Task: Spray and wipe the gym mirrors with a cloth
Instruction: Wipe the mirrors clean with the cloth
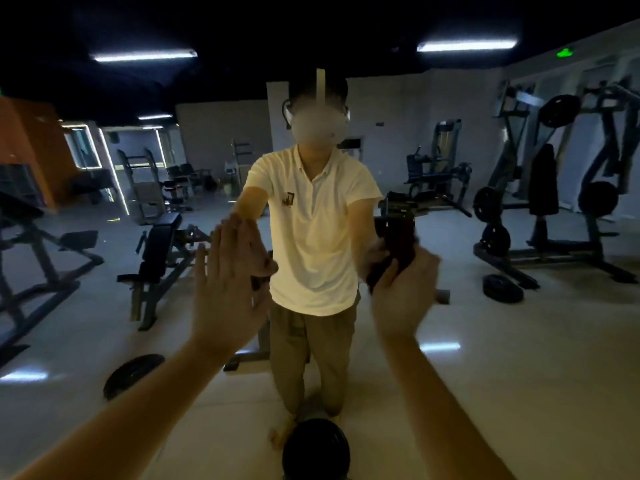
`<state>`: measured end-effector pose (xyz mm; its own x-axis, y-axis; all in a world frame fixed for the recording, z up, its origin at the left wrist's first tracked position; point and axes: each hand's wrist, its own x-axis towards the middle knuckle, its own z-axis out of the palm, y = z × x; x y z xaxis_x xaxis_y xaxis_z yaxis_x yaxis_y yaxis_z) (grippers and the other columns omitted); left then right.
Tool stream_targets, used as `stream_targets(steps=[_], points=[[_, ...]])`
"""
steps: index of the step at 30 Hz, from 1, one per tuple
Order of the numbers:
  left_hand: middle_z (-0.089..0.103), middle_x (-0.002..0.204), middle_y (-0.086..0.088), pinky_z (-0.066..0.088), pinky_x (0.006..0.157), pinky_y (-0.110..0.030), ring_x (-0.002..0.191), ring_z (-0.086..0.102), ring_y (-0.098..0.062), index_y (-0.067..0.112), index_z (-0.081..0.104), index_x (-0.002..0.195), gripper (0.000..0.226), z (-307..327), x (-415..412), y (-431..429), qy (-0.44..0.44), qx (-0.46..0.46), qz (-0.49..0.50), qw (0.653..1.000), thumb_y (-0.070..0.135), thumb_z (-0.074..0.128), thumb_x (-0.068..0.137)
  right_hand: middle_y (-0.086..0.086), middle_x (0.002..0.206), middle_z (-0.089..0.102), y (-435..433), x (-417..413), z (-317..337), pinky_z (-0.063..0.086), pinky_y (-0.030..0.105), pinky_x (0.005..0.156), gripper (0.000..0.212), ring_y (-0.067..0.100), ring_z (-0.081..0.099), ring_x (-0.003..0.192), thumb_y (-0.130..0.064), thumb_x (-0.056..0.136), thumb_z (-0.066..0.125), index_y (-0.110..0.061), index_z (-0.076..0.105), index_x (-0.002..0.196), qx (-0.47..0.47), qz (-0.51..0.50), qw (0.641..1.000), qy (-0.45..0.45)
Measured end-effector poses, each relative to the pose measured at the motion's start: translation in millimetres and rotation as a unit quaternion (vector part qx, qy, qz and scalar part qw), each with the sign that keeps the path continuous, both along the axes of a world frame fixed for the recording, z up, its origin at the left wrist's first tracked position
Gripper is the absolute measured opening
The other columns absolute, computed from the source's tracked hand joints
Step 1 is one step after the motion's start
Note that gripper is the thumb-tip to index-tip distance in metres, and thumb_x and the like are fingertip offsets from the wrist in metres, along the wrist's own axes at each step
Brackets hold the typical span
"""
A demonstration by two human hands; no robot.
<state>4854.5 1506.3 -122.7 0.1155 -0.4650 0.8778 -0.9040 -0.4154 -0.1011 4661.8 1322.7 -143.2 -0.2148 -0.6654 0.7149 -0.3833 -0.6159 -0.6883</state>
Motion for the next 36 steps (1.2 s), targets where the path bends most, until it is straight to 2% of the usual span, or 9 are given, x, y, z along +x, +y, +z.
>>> stream_targets(steps=[5,7,10,14,18,23,27,32,36], points=[[0.014,0.171,-0.027,0.018,0.125,-0.065,0.161,0.005,-0.037,-0.002,0.018,0.164,0.084,-44.1,7.3,7.0,-0.006,0.029,-0.011,0.999,0.041,0.047,0.097,0.008,0.127,0.063,79.3,81.7,-44.2,0.056,0.035,0.086,0.026,0.019,0.063,0.107,-0.023,0.104,0.052,-0.014,0.060,0.127,-0.075,0.146,0.981,0.099],[0.014,0.171,-0.027,0.019,0.125,-0.065,0.161,0.004,-0.036,-0.004,0.023,0.162,0.083,-53.9,14.1,9.2,-0.014,0.039,-0.020,0.999,0.042,0.044,0.097,0.009,0.108,0.065,91.2,94.7,-60.4,0.054,0.029,0.074,0.019,0.019,0.061,0.092,-0.019,0.099,0.064,-0.012,0.061,0.117,-0.168,0.157,0.961,0.152],[0.012,0.171,-0.026,0.018,0.125,-0.064,0.162,0.002,-0.034,-0.003,0.023,0.162,0.083,-61.0,22.4,11.8,-0.024,0.043,-0.040,0.998,0.038,0.050,0.095,0.008,0.102,0.061,77.9,71.2,-61.3,0.051,0.029,0.068,0.020,0.021,0.059,0.084,-0.027,0.105,0.052,-0.012,0.063,0.111,-0.225,0.136,0.945,0.197],[0.013,0.171,-0.027,0.018,0.125,-0.066,0.160,0.013,-0.042,-0.001,0.023,0.163,0.088,-64.4,31.6,12.3,-0.043,0.056,-0.045,0.997,0.036,0.063,0.093,0.013,0.119,0.061,20.3,10.0,-63.4,0.056,0.033,0.078,0.040,0.024,0.066,0.094,-0.041,0.104,0.038,-0.012,0.058,0.124,-0.080,0.048,0.982,0.166],[0.007,0.172,-0.026,0.017,0.124,-0.067,0.159,0.011,-0.044,0.000,0.021,0.164,0.087,-69.9,40.5,7.8,-0.042,0.078,-0.036,0.995,0.039,0.057,0.095,0.012,0.120,0.056,-11.9,-24.7,-64.5,0.060,0.043,0.075,0.026,0.026,0.065,0.091,-0.029,0.108,0.043,-0.011,0.051,0.126,0.106,-0.066,0.992,0.013],[0.007,0.173,-0.023,0.021,0.123,-0.067,0.160,0.010,-0.041,0.002,0.023,0.164,0.089,-65.6,42.3,14.7,-0.022,0.105,-0.062,0.992,0.047,0.051,0.092,0.016,0.126,0.051,42.5,46.4,-46.8,0.059,0.048,0.086,0.030,0.031,0.061,0.105,-0.012,0.102,0.042,-0.006,0.048,0.131,0.094,-0.046,0.994,-0.044],[0.026,0.169,-0.022,0.029,0.119,-0.069,0.157,0.024,-0.041,0.001,0.039,0.158,0.080,-49.4,58.4,41.2,-0.032,0.090,-0.142,0.985,0.039,0.053,0.089,0.015,0.136,0.049,97.9,118.8,-35.9,0.052,0.033,0.094,0.039,0.027,0.057,0.116,-0.015,0.102,0.043,-0.007,0.041,0.140,0.083,0.022,0.995,-0.045],[0.013,0.174,-0.016,0.012,0.128,-0.060,0.161,0.013,-0.035,0.004,0.031,0.162,0.083,-28.0,114.1,80.2,0.023,0.035,-0.113,0.993,0.034,0.057,0.089,0.012,0.133,0.052,159.5,172.1,-16.0,0.049,0.011,0.087,0.038,0.004,0.052,0.106,-0.021,0.102,0.052,-0.008,0.045,0.137,-0.028,0.115,0.992,0.047],[0.015,0.173,-0.017,0.014,0.126,-0.064,0.161,0.013,-0.035,0.004,0.031,0.162,0.080,-0.1,142.1,91.6,-0.002,0.023,-0.119,0.993,0.039,0.052,0.094,0.015,0.149,0.044,159.3,175.0,6.2,0.056,0.036,0.097,0.037,0.025,0.059,0.120,-0.023,0.103,0.056,-0.014,0.047,0.138,-0.169,0.216,0.933,0.231]])
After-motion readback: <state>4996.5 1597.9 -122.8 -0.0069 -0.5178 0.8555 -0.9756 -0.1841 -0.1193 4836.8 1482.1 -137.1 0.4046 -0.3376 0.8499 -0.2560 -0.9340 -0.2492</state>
